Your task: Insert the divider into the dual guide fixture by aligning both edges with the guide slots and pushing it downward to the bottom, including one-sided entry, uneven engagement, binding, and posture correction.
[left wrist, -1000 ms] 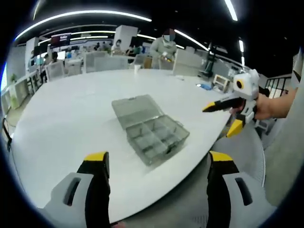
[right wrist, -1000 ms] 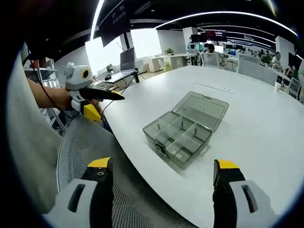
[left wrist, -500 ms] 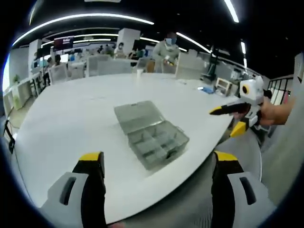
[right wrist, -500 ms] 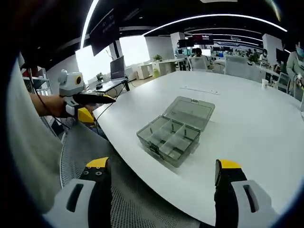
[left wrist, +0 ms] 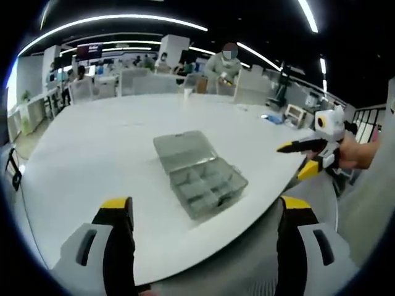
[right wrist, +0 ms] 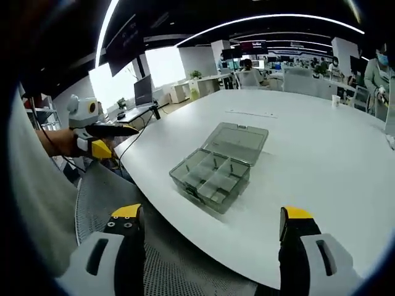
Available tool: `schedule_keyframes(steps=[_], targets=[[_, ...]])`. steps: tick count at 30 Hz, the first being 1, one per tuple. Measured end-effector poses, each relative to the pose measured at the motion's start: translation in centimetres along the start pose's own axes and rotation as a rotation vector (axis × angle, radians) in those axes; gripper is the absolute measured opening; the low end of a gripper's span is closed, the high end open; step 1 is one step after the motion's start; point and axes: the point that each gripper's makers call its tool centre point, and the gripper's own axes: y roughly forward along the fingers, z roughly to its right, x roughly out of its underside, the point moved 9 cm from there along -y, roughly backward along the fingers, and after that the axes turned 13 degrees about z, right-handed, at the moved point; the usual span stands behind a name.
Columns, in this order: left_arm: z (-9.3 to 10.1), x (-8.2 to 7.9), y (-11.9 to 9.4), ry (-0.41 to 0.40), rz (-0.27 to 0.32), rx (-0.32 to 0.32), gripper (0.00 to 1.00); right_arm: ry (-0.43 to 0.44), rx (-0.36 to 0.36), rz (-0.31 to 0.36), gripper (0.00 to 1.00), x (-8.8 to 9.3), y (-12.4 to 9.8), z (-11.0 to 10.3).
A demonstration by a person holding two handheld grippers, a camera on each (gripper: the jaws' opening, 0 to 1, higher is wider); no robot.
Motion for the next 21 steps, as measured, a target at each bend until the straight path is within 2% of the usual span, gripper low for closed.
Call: schedule_keyframes(steps=[21], targets=[[0.14, 0.35, 0.44, -0.029, -0.030, 0.009, 0.97, 0.022, 0.002, -0.035, 0.88, 0.40, 0.24, 0.00]])
